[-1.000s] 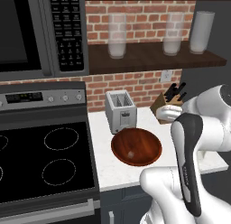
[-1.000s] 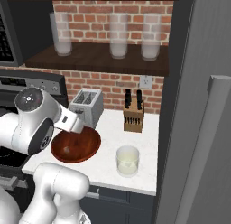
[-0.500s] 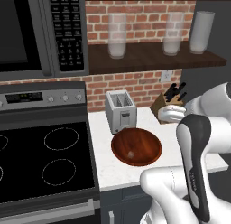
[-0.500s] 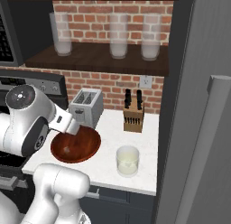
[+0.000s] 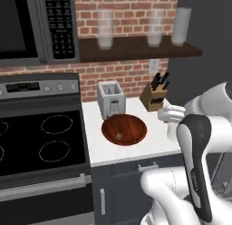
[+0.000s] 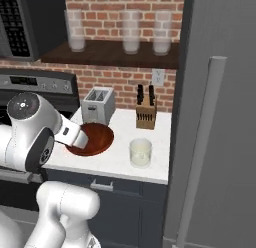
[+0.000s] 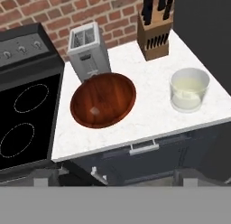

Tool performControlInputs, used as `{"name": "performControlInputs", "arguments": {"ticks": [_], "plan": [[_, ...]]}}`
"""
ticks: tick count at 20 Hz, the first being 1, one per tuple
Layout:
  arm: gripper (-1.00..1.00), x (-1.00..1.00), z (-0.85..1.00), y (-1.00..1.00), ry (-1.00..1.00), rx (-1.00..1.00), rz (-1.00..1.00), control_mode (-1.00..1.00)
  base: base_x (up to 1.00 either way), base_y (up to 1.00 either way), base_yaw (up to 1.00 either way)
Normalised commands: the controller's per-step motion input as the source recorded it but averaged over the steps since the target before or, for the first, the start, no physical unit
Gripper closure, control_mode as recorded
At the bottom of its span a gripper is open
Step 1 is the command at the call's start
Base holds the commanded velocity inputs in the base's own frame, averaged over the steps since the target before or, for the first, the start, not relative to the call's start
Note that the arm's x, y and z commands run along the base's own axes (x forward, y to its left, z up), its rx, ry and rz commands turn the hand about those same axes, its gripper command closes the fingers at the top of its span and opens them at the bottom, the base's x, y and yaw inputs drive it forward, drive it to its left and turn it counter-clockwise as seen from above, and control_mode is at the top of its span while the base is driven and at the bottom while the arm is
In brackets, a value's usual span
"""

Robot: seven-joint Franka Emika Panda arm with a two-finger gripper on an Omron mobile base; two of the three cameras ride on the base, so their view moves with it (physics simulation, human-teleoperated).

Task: Grab a lemon wedge from the fridge and one ice cube from the ice bowl, and put them in the glass of lemonade.

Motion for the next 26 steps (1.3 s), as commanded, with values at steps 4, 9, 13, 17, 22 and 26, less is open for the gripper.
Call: {"name": "performControlInputs", "arguments": {"ticks": [4,9,13,17,22,26], "plan": [[-1.00,0.00,0.00,0.00,0.00,0.00,0.00,1.00,-1.00,-0.49,-0.14],[-1.00,0.00,0.00,0.00,0.00,0.00,0.00,1.00,-0.90,-0.84,-0.25],[-1.00,0.00,0.00,0.00,0.00,0.00,0.00,1.00,-0.15,-0.46,-0.55],[-1.00,0.00,0.00,0.00,0.00,0.00,0.00,1.00,0.06,0.00,-0.65],[-1.00,0.00,0.00,0.00,0.00,0.00,0.00,1.00,0.10,0.06,-0.54],[-1.00,0.00,0.00,0.00,0.00,0.00,0.00,1.00,0.16,0.47,-0.40]]}}
